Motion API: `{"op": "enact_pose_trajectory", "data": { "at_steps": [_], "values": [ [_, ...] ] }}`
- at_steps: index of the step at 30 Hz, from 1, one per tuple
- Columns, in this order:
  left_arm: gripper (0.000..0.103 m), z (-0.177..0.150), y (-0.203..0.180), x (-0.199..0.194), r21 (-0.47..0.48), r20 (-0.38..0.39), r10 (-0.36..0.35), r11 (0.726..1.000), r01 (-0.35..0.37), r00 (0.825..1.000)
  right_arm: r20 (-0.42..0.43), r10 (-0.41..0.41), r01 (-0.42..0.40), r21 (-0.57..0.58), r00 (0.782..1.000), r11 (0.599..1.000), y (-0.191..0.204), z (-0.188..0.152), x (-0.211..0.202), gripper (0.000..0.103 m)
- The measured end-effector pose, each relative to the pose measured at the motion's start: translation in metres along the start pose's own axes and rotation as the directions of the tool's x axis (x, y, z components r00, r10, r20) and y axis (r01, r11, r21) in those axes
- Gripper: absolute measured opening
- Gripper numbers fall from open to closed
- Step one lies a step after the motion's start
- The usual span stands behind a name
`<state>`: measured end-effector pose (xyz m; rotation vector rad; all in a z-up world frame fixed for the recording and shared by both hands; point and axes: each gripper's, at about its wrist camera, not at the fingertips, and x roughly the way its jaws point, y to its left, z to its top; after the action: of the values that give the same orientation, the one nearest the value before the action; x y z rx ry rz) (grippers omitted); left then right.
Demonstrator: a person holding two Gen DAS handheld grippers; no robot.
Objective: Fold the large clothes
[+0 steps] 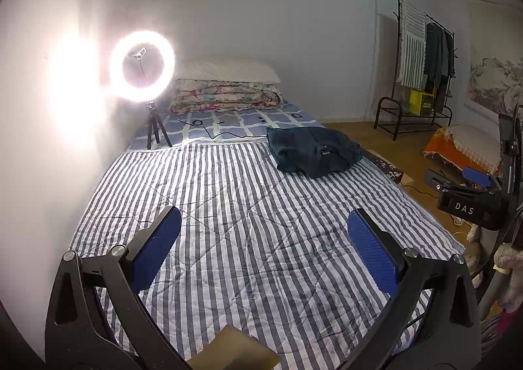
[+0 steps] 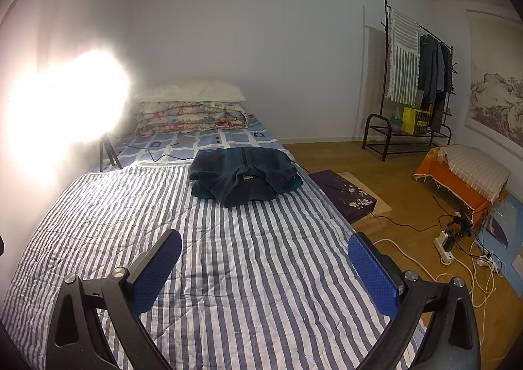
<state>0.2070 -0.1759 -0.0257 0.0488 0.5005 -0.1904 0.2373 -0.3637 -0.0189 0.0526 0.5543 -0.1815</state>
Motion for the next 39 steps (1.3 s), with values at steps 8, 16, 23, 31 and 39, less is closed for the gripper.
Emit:
{"op": "enact_pose_trajectory", "data": {
  "at_steps": [8, 16, 23, 31, 39],
  "values": [
    [0.103, 0.0005, 0.0004, -0.0017, -0.005, 0.0, 0.002, 1.0, -0.002, 1.0, -0.005, 0.003, -0.003, -0.002, 1.0, 1.0, -0.0004, -0.0008, -0.0002, 0.103],
    [0.103, 0.0, 0.0006, -0.0013, -0.003, 0.001, 0.002, 1.0, -0.002, 1.0, -0.004, 0.003, -0.004, -0.004, 1.0, 1.0, -0.0004, -0.0001, 0.0003, 0.103],
    [0.103, -0.0007, 0.0002, -0.0015, -0.002, 0.002, 0.003, 1.0, -0.003, 1.0, -0.006, 0.006, -0.006, -0.003, 1.0, 1.0, -0.0012, 0.0001, 0.0005, 0.103],
    [0.103, 0.0007, 0.0012, -0.002, -0.004, 0.004, 0.007, 1.0, -0.007, 1.0, -0.011, 0.013, -0.013, -0.01, 1.0, 1.0, -0.0028, 0.0008, 0.0027, 0.103],
    [0.103, 0.0012, 0.0021, -0.0017, -0.005, 0.005, 0.01, 1.0, -0.01, 1.0, -0.015, 0.018, -0.018, -0.015, 1.0, 1.0, -0.0051, 0.0012, 0.0059, 0.103]
  ]
}}
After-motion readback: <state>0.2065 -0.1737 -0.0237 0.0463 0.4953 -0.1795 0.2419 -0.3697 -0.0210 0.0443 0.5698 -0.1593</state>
